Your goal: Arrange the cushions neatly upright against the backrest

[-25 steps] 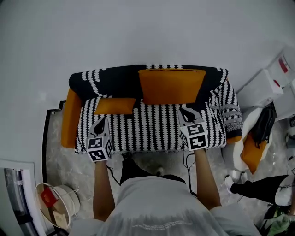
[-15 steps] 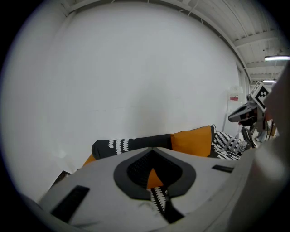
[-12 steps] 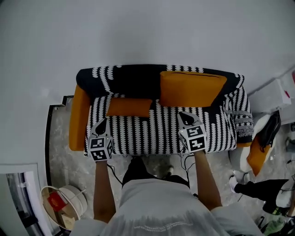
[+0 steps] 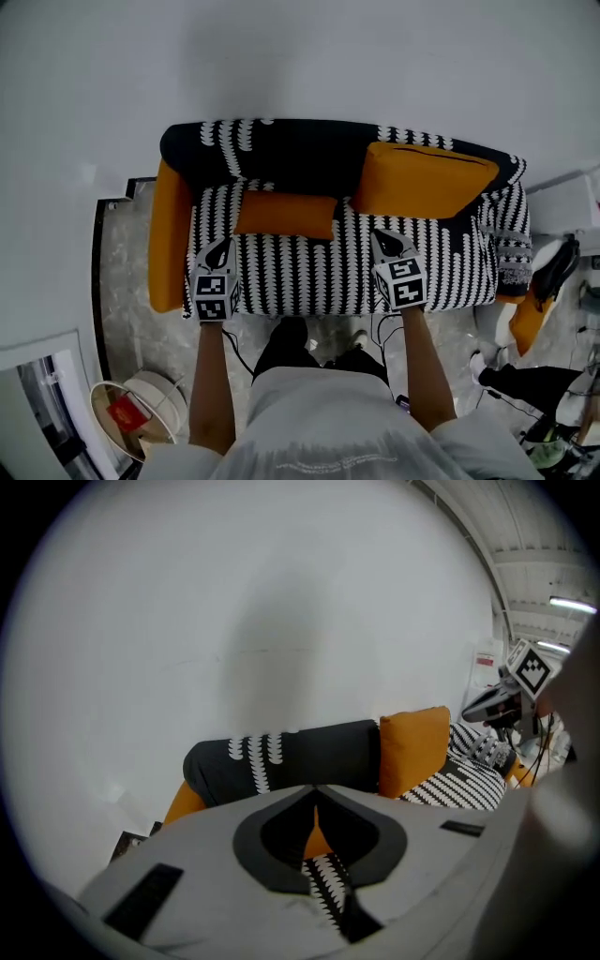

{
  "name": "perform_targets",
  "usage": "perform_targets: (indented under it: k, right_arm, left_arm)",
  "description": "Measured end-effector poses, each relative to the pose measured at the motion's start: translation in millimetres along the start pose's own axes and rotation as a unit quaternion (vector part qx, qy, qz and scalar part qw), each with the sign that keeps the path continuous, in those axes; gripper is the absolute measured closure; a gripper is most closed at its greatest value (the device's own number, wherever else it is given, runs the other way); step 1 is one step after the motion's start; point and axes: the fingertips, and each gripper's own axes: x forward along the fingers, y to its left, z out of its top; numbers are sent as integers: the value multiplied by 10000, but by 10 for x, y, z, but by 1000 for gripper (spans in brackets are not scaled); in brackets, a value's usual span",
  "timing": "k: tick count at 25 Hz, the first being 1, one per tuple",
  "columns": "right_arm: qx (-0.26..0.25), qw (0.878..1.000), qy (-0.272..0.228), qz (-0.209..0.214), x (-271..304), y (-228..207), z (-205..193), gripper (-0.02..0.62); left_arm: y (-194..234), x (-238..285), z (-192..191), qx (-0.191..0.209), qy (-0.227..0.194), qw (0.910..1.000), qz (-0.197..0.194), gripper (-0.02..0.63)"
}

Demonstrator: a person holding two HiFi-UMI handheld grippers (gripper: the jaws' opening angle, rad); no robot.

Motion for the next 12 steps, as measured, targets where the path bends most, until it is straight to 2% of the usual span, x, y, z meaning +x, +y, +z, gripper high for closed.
perform_targets:
  k: [7, 12]
  right_arm:
    - [251, 9983, 533, -36, 467, 168, -235, 591]
    - [450, 9953, 853, -77, 744, 212, -452, 589]
  left_arm:
    - [191, 440, -293, -66, 361, 9986, -393, 555]
    - [307, 748, -499, -51, 602, 9967, -534, 534]
